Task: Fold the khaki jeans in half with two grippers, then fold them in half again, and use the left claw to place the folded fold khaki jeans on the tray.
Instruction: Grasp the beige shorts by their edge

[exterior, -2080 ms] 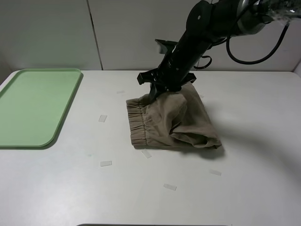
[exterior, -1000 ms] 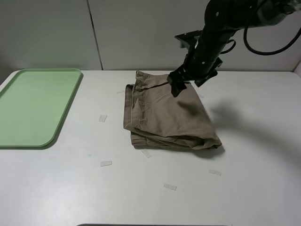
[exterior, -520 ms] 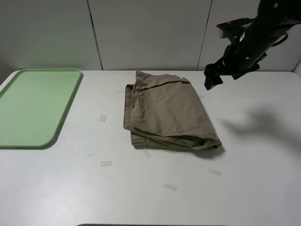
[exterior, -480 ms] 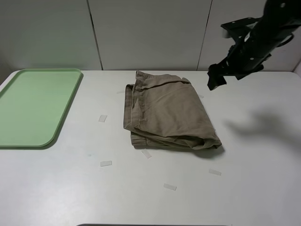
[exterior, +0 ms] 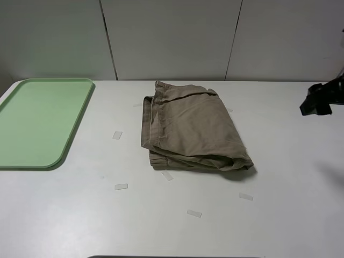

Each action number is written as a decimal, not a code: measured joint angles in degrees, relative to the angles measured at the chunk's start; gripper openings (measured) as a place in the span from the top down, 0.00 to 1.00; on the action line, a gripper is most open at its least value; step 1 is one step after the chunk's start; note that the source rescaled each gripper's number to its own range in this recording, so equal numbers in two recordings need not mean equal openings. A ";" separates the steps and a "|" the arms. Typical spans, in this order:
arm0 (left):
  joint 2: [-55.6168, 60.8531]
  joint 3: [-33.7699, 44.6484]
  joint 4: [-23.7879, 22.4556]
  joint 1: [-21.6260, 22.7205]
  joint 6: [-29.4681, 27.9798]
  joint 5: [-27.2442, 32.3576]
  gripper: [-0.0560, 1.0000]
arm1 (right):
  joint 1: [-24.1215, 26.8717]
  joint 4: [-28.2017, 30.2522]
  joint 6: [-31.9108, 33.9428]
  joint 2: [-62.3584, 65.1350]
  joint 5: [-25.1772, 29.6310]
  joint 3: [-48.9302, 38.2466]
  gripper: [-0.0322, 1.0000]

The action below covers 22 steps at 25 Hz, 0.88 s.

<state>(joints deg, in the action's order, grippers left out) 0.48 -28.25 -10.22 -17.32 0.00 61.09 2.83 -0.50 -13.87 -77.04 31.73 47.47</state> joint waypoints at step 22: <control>0.00 0.00 0.00 0.00 0.00 -0.07 0.18 | 9.56 -4.92 -0.86 42.78 12.37 -11.68 0.07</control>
<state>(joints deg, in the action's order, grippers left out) 0.48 -28.25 -10.22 -17.32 0.00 61.01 12.39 -5.41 -14.73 -34.25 44.11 35.79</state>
